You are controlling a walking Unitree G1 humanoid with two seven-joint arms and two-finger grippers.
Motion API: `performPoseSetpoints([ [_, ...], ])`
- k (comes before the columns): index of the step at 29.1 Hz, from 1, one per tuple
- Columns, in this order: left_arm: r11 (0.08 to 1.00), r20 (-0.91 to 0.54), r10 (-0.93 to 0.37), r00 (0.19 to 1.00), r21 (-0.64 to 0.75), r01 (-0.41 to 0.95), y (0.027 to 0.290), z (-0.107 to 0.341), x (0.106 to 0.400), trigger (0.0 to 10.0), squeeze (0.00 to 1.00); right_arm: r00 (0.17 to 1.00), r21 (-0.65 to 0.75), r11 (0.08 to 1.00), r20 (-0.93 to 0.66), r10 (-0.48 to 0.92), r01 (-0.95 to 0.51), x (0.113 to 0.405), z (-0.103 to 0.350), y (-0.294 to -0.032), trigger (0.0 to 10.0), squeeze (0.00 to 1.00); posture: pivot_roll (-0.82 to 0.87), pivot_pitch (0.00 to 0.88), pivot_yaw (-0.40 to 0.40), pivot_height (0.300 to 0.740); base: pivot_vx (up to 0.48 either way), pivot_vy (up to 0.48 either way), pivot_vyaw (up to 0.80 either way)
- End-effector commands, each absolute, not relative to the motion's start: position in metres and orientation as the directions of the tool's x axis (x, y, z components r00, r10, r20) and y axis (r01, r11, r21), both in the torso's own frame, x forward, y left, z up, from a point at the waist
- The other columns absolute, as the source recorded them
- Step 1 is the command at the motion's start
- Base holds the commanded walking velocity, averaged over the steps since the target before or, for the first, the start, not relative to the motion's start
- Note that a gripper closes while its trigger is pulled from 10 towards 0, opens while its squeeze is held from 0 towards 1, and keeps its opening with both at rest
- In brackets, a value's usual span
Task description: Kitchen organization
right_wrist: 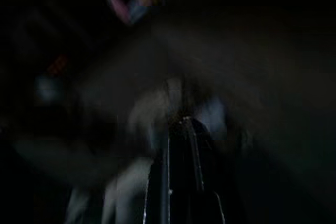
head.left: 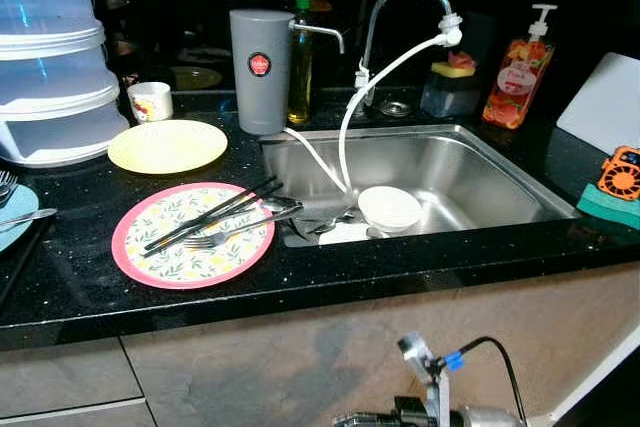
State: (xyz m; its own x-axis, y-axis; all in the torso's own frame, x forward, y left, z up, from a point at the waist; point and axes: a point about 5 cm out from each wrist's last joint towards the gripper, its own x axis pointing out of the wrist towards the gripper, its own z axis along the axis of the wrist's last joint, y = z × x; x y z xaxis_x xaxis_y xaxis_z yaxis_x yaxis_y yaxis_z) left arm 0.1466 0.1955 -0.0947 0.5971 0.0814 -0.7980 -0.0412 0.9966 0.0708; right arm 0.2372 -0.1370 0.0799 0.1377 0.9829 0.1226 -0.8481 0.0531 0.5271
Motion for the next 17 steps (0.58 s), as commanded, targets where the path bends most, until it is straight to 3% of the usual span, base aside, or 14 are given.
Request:
performPoseSetpoints([
  [1, 0.997, -0.799, 0.079, 0.597, 0.07, -0.039, 0.193, -0.096, 0.144, 10.0, 0.0, 0.124, 0.416, -0.003, 0.277, 0.953, -0.909, 0.256, 0.129, -0.128, 10.0, 0.0, 0.04, 0.0, -0.034, 0.74, 0.0, 0.0, 0.0],
  [6, 0.996, -0.795, 0.084, 0.601, 0.072, -0.044, 0.197, -0.096, 0.142, 10.0, 0.0, -0.014, 0.284, -0.16, 0.455, 0.89, -0.945, 0.268, 0.196, -0.116, 10.0, 0.0, 0.04, 0.0, -0.04, 0.74, 0.0, 0.0, 0.0],
  [9, 0.996, -0.793, 0.085, 0.604, 0.07, -0.049, 0.198, -0.095, 0.143, 10.0, 0.0, -0.064, 0.239, -0.204, 0.488, 0.87, -0.949, 0.272, 0.217, -0.112, 10.0, 0.0, 0.04, 0.0, -0.043, 0.74, 0.0, 0.0, 0.0],
  [16, 0.996, -0.79, 0.086, 0.607, 0.068, -0.053, 0.201, -0.094, 0.143, 10.0, 0.0, -0.089, 0.146, -0.177, 0.468, 0.879, -0.973, 0.283, 0.249, -0.096, 10.0, 0.0, 0.04, 0.001, -0.046, 0.74, 0.0, 0.0, 0.0],
  [17, 0.996, -0.789, 0.087, 0.608, 0.069, -0.054, 0.203, -0.094, 0.142, 10.0, 0.0, -0.057, 0.112, -0.119, 0.446, 0.893, -0.987, 0.288, 0.257, -0.089, 10.0, 0.0, 0.03, 0.006, -0.042, 0.74, 0.0, 0.0, 0.0],
])
